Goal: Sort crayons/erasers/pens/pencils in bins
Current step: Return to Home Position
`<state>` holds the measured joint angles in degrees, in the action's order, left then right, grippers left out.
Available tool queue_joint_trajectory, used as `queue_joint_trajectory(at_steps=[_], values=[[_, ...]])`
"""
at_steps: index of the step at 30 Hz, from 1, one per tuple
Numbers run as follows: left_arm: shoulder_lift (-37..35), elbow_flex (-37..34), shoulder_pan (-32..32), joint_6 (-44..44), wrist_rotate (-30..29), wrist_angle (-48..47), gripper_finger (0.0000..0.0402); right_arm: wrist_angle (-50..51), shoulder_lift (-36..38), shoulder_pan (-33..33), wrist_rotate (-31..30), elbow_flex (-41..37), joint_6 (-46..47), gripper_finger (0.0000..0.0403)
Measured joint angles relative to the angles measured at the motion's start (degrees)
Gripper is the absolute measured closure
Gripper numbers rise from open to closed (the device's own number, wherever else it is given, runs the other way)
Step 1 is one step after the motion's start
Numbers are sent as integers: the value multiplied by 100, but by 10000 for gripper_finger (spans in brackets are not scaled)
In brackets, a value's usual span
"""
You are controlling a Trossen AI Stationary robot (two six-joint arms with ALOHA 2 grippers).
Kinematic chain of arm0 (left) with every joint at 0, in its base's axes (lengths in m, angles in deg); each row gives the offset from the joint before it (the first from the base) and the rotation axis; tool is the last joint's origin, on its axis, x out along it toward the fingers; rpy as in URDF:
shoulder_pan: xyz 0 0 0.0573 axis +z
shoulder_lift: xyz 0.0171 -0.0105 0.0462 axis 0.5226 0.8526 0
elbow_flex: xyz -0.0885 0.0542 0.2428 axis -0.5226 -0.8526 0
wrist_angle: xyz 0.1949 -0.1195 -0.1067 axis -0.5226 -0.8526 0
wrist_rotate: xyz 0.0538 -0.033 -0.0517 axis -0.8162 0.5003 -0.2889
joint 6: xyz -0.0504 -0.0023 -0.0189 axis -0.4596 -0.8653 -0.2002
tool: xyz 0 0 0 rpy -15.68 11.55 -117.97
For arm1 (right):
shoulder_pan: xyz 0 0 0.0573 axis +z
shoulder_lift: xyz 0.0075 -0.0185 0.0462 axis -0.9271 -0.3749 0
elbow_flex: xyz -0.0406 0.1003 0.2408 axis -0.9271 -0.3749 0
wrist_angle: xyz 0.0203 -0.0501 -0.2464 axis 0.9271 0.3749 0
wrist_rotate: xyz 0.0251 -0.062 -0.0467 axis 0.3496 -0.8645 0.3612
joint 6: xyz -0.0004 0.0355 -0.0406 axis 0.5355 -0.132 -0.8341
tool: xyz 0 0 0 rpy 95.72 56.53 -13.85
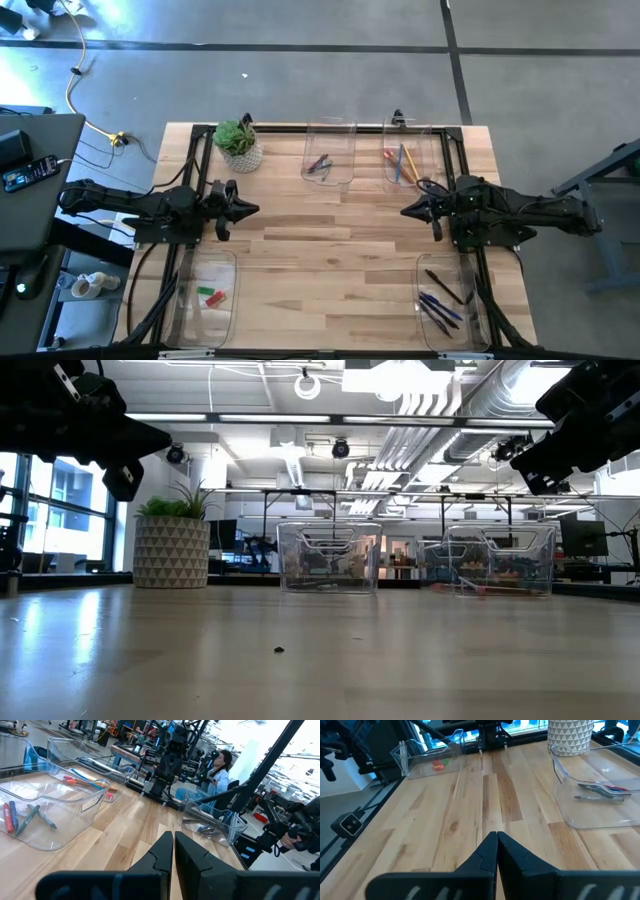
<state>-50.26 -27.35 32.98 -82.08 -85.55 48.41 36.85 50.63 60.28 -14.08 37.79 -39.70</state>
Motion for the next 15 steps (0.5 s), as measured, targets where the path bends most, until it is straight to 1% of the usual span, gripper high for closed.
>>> queue_joint_trajectory(at_steps=[8,15], values=[[0,0,0,0,-2,0,394,0,-2,0,-38,0,-100,403],[0,0,0,0,-4,0,394,2,-2,0,-536,0,-98,403]])
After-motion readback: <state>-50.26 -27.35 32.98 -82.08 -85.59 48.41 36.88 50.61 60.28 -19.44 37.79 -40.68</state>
